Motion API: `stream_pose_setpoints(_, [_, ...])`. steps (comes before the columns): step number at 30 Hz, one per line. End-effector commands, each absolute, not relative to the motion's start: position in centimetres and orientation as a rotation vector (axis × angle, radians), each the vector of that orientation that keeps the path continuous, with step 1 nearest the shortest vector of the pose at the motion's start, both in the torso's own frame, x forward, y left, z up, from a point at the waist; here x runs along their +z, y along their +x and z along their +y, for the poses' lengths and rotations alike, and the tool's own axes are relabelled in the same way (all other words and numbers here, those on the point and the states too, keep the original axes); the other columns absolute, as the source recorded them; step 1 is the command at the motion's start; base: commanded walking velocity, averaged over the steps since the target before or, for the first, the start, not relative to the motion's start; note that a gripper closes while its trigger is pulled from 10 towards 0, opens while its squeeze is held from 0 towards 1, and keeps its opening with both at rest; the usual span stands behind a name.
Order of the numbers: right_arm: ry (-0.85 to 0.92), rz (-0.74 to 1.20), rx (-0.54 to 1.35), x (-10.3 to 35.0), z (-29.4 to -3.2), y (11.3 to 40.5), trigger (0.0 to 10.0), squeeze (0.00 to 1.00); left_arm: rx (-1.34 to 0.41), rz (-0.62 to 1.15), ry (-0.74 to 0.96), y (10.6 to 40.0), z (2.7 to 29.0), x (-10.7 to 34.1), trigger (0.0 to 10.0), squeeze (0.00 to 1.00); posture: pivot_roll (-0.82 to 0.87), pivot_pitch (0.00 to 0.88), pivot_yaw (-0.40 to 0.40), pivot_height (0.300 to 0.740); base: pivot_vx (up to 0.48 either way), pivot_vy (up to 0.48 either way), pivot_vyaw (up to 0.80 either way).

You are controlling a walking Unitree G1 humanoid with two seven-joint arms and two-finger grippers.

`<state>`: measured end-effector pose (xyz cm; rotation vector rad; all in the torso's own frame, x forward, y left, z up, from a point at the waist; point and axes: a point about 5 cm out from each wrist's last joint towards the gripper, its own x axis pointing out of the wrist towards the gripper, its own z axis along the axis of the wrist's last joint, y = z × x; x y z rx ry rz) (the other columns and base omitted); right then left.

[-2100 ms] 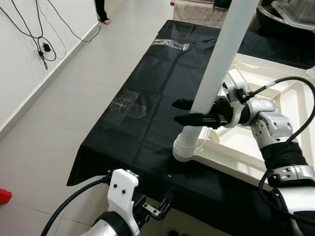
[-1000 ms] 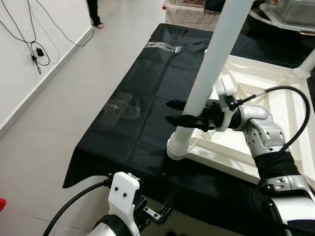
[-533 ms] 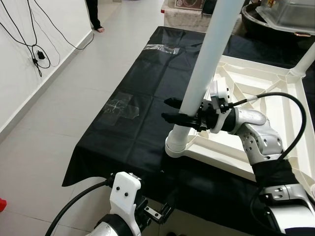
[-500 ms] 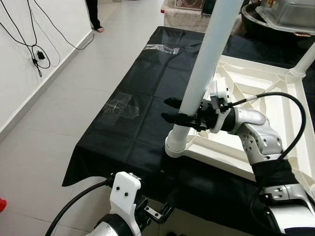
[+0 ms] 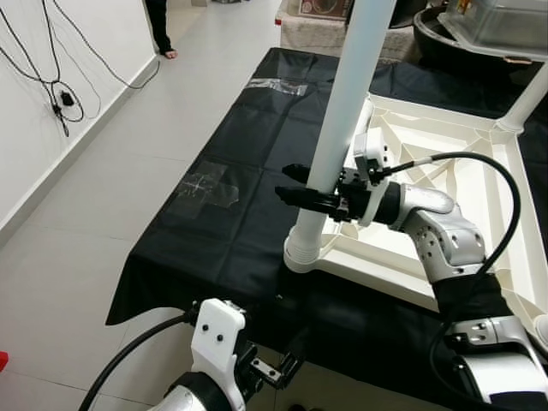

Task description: Building children table

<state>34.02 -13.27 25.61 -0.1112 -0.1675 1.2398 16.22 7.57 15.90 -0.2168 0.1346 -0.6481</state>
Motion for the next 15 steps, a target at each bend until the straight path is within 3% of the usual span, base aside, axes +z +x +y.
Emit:
stream_pose_setpoints(1, [-0.097, -0.083, 1.254, 23.85, -12.68, 33.93, 10.0, 0.0, -0.652, 0.156, -0.217, 16.0, 7.52, 15.5, 10.0, 0.0, 0.12, 0.206, -0.071, 0.74, 0.0, 0.0, 0.0])
stream_pose_setpoints(15, [-0.091, -0.069, 1.231, 23.75, -12.91, 34.15, 10.0, 0.0, -0.652, 0.151, -0.218, 16.23, 7.46, 15.48, 10.0, 0.0, 0.12, 0.203, -0.073, 0.74, 0.0, 0.0, 0.0])
